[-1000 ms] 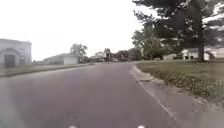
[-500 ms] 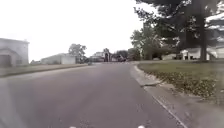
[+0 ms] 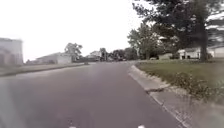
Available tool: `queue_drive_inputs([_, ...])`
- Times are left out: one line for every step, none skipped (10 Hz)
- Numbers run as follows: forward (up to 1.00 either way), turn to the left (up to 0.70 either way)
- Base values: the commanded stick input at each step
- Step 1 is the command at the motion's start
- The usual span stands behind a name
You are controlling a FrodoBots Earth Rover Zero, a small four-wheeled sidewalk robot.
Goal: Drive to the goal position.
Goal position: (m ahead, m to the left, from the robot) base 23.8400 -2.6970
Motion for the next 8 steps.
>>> queue_drive_inputs([1.00, 0.00])
queue_drive_inputs([1.00, 0.00])
queue_drive_inputs([1.00, 0.00])
queue_drive_inputs([1.00, 0.00])
queue_drive_inputs([1.00, 0.00])
queue_drive_inputs([1.00, -0.02])
queue_drive_inputs([1.00, -0.39])
queue_drive_inputs([1.00, -0.22])
